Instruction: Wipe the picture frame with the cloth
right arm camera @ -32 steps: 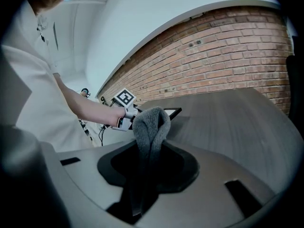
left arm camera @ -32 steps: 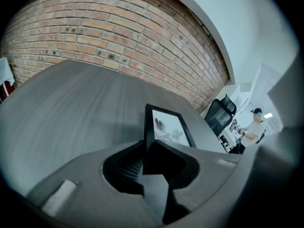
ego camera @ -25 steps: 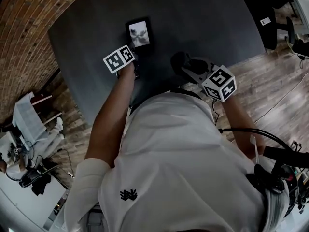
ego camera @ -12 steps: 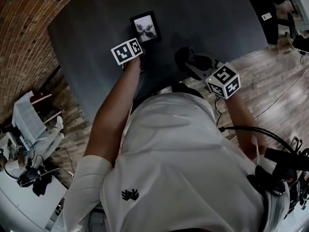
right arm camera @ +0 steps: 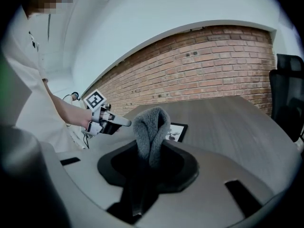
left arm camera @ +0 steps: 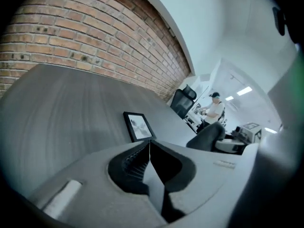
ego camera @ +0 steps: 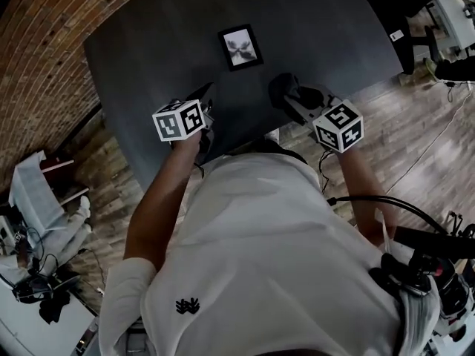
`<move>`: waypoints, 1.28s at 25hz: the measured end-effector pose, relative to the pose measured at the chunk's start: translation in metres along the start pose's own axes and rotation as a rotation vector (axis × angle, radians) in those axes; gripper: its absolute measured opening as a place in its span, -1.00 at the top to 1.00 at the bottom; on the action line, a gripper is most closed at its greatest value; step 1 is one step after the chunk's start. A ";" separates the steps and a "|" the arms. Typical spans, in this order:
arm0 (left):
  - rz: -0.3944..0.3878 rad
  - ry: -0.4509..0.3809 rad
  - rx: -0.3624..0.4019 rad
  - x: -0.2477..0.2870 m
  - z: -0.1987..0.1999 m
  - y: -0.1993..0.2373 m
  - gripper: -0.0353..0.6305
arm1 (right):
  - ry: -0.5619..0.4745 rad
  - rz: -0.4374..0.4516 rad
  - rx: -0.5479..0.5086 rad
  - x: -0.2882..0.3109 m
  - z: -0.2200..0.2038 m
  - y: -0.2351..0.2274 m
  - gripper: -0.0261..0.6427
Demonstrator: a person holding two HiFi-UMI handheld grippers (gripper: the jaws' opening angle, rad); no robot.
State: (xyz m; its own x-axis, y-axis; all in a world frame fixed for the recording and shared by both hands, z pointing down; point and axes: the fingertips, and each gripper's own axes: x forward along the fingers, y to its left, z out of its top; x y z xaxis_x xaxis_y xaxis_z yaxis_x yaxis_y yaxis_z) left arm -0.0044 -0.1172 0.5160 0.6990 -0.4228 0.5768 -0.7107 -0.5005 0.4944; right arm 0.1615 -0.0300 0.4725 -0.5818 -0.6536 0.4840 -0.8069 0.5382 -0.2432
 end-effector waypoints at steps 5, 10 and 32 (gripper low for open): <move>-0.171 0.014 0.089 -0.093 -0.024 -0.010 0.86 | -0.004 -0.037 -0.008 0.009 0.006 0.060 0.60; -0.241 0.004 0.114 -0.169 -0.050 -0.015 0.86 | 0.004 -0.058 -0.025 0.010 0.000 0.116 0.60; -0.241 -0.008 0.226 -0.273 -0.108 -0.007 0.86 | 0.018 -0.028 -0.081 0.010 -0.028 0.264 0.60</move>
State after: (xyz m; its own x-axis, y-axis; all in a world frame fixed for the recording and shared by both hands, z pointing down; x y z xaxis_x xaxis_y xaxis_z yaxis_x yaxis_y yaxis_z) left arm -0.1988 0.0836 0.4253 0.8461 -0.2771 0.4554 -0.4897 -0.7415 0.4586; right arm -0.0544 0.1200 0.4366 -0.5569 -0.6598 0.5045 -0.8115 0.5618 -0.1609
